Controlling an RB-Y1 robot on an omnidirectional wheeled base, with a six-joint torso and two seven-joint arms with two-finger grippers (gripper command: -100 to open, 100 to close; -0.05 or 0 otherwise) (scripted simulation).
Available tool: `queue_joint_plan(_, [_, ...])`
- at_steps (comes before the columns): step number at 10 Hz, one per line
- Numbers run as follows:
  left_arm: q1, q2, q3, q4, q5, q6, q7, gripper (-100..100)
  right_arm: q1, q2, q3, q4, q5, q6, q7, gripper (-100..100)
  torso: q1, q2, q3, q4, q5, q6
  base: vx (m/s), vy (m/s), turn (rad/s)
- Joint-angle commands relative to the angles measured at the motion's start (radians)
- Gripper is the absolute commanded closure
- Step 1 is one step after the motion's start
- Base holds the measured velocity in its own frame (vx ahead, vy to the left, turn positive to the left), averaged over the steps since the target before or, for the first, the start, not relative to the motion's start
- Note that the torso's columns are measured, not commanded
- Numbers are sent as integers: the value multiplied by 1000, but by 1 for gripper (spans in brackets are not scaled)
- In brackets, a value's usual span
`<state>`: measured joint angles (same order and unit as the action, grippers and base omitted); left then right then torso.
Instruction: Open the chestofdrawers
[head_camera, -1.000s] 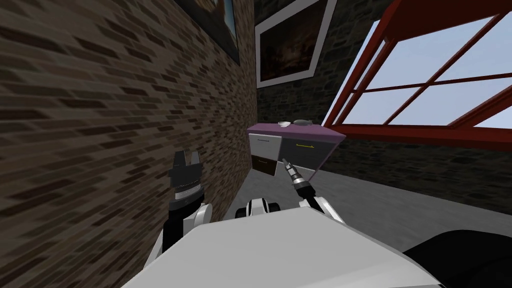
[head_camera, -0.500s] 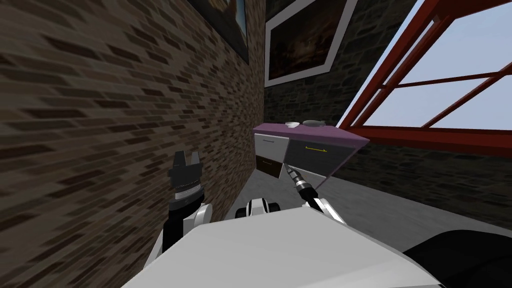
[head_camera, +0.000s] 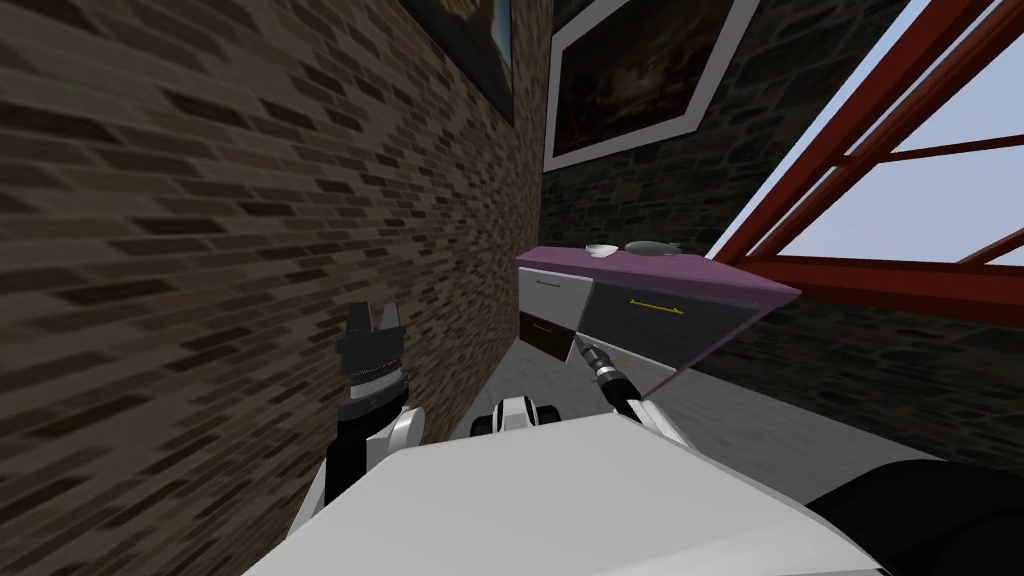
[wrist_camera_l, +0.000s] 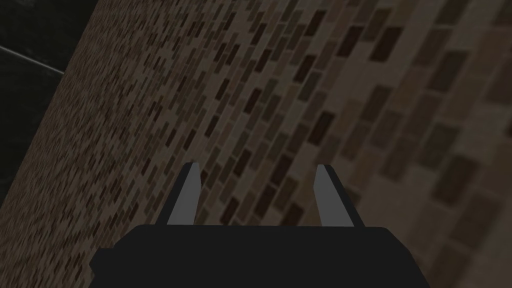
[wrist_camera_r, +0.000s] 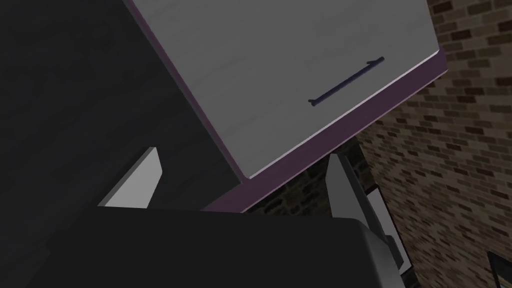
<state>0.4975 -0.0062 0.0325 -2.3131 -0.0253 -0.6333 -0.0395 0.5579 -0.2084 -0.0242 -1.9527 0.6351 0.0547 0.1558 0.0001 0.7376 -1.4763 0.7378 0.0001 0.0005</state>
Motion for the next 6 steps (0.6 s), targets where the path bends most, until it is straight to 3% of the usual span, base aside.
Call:
queue_joint_plan(1, [0,0,0,0,0,0,0,0,0,-10,-8,36,60,70,3,-100,-1,1,1,0,0,0,38,2,267])
queue_joint_plan(3, [0,0,0,0,0,0,0,0,0,-10,-8,36,70,100,3,-100,0,0,0,0,0,0,32,-2,77])
queue_joint_plan(6, [0,0,0,0,0,0,0,0,3,-27,-18,97,165,201,7,-100,0,0,0,0,0,0,47,2,252])
